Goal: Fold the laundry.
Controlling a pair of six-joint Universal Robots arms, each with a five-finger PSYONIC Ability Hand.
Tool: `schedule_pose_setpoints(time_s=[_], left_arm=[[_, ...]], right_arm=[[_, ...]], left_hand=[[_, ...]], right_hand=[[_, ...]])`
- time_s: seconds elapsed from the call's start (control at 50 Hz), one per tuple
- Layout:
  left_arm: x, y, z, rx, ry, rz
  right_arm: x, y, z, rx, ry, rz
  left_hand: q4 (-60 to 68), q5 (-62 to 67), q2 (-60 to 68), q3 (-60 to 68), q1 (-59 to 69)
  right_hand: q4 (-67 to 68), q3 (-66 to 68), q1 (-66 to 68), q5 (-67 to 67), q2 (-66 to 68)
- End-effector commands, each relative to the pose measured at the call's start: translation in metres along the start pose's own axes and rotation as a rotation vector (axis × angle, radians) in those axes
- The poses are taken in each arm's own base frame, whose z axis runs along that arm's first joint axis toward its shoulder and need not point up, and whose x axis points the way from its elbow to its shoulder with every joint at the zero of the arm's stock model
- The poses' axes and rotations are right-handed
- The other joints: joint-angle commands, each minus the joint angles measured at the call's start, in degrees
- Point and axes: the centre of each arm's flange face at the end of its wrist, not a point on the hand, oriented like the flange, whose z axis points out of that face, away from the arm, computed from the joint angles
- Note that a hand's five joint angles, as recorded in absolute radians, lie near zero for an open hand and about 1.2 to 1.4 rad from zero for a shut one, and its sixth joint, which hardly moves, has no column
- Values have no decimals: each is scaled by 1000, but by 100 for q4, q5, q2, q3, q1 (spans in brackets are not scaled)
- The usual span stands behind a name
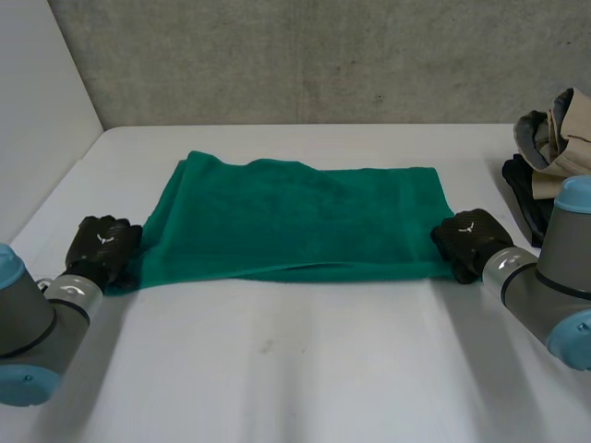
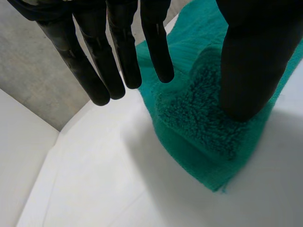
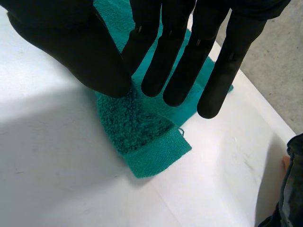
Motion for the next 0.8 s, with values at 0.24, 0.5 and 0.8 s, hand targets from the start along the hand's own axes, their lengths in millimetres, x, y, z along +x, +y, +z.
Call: schedule_pose_setpoints(time_s=[0.24, 0.5, 0.8], left_arm=[[-32, -32, -33, -12, 68, -232], [-23, -14, -31, -109, 173, -149], [-11, -15, -3, -101, 154, -66]], right_arm=[[2, 0, -1, -6, 1, 1], [-4, 0, -2, -5, -14, -6], [-2, 1, -2, -8, -9, -5]], left_hand=[[1262, 1288, 1285, 1300, 1287], [-520, -494, -497, -482, -495], [387, 413, 411, 425, 412]], right_hand=[[1130, 1157, 1652, 1116, 1230], [1130, 1157, 1652, 1116, 1230], [1130, 1157, 1652, 1116, 1230]])
